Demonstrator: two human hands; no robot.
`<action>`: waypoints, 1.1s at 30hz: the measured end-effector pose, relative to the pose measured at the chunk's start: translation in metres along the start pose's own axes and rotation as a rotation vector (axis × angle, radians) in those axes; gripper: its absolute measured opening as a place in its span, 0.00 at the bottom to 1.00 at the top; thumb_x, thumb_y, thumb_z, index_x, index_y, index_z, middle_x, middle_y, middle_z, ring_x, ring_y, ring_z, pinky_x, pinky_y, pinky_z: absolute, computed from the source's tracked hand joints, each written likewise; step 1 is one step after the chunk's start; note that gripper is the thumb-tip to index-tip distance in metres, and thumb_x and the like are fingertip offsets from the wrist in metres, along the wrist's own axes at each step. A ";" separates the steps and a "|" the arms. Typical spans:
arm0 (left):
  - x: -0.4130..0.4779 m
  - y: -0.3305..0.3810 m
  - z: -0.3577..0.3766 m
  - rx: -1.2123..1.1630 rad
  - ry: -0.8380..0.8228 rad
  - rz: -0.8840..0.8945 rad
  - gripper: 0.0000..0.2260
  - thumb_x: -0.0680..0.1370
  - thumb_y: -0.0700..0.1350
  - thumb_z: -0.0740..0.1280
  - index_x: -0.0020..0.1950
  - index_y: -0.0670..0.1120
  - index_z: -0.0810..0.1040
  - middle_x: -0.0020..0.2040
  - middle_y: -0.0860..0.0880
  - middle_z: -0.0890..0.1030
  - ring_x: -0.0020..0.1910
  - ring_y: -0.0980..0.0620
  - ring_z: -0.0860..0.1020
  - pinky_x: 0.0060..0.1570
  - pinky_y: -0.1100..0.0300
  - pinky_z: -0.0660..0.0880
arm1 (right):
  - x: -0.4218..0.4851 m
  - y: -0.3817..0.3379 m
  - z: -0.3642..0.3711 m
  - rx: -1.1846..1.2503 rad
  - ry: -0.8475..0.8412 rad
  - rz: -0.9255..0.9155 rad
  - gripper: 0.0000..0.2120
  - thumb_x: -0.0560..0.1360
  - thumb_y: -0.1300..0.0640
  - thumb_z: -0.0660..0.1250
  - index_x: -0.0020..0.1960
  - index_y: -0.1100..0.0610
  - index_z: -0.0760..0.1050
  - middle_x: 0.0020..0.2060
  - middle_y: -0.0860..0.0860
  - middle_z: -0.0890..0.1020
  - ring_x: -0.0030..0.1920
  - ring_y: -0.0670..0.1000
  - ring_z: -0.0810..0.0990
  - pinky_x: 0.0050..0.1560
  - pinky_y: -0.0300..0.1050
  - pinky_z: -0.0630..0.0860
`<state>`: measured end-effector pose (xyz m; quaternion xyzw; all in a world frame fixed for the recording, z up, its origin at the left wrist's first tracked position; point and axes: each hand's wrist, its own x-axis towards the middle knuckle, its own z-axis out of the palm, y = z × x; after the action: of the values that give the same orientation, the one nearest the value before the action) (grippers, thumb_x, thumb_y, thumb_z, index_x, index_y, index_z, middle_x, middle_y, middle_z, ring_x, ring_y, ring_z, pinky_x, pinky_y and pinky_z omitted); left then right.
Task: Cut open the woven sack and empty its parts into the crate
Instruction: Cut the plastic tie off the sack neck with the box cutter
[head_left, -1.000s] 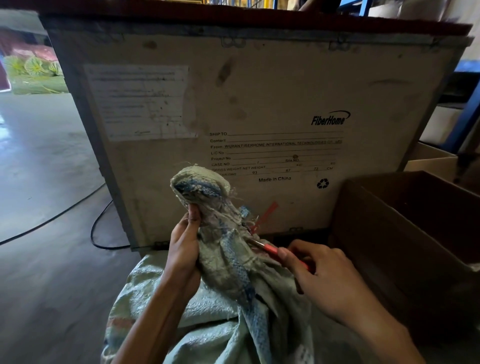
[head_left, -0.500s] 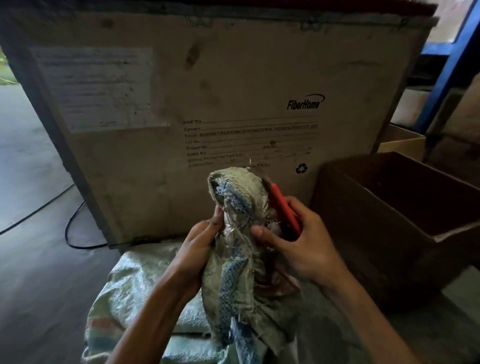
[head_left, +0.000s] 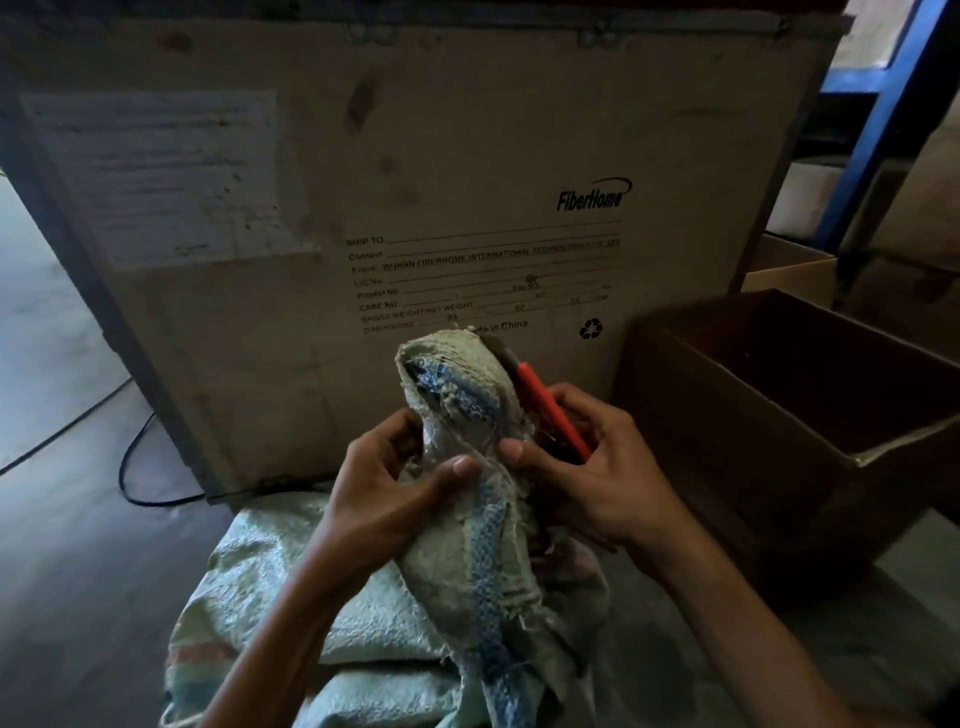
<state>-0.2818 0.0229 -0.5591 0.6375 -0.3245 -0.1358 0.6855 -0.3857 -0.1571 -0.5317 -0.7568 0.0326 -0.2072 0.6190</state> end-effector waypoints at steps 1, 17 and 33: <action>0.001 0.001 -0.002 0.006 -0.017 0.012 0.19 0.67 0.52 0.80 0.55 0.51 0.83 0.54 0.47 0.87 0.53 0.47 0.86 0.47 0.57 0.83 | 0.000 0.000 -0.001 0.009 -0.012 0.002 0.15 0.70 0.55 0.78 0.54 0.54 0.80 0.44 0.51 0.86 0.44 0.48 0.86 0.43 0.37 0.79; 0.003 0.012 -0.030 -0.246 -0.046 -0.163 0.16 0.70 0.51 0.78 0.53 0.45 0.85 0.48 0.43 0.87 0.43 0.47 0.86 0.41 0.56 0.83 | 0.000 -0.001 -0.012 -0.006 0.215 0.095 0.12 0.69 0.57 0.78 0.52 0.54 0.84 0.41 0.50 0.88 0.41 0.48 0.88 0.38 0.38 0.82; 0.002 0.022 -0.009 -0.223 0.191 -0.083 0.34 0.59 0.64 0.79 0.51 0.38 0.83 0.45 0.44 0.87 0.43 0.52 0.85 0.48 0.58 0.80 | -0.007 -0.009 0.004 0.311 0.028 0.156 0.25 0.60 0.47 0.80 0.54 0.55 0.84 0.49 0.52 0.88 0.50 0.51 0.88 0.44 0.38 0.82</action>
<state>-0.2800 0.0322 -0.5372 0.5803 -0.2138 -0.1382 0.7736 -0.3930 -0.1493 -0.5259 -0.6442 0.0670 -0.1716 0.7423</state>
